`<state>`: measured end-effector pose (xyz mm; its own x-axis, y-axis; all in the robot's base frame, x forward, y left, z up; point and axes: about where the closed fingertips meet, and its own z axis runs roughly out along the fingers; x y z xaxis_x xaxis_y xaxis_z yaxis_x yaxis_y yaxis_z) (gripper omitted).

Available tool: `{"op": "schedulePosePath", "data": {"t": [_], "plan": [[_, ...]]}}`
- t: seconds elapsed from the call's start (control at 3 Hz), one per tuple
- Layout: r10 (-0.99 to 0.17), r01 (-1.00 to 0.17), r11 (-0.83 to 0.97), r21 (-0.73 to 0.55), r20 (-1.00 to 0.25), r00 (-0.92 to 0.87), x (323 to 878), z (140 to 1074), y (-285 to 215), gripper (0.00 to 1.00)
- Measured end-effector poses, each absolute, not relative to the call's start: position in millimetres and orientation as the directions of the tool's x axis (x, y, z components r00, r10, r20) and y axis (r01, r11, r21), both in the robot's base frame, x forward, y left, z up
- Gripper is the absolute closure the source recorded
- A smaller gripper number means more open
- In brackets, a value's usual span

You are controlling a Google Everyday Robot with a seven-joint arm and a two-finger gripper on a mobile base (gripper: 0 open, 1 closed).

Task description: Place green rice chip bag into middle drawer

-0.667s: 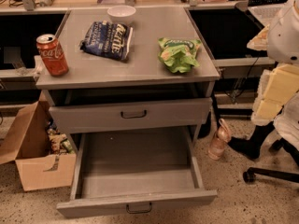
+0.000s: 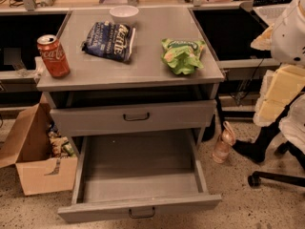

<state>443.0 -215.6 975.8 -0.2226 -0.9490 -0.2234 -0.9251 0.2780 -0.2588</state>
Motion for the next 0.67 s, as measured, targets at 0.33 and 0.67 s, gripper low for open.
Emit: {"op": "schedulePosePath", "data": {"t": [0.33, 0.67], "plan": [[-0.919, -0.907, 0.316, -0.278, -0.328, -0.220, 489, 965, -205, 0.00], [-0.854, -0.886, 0.376, -0.272, -0.474, -0.216, 548, 950, -187, 0.00]]}}
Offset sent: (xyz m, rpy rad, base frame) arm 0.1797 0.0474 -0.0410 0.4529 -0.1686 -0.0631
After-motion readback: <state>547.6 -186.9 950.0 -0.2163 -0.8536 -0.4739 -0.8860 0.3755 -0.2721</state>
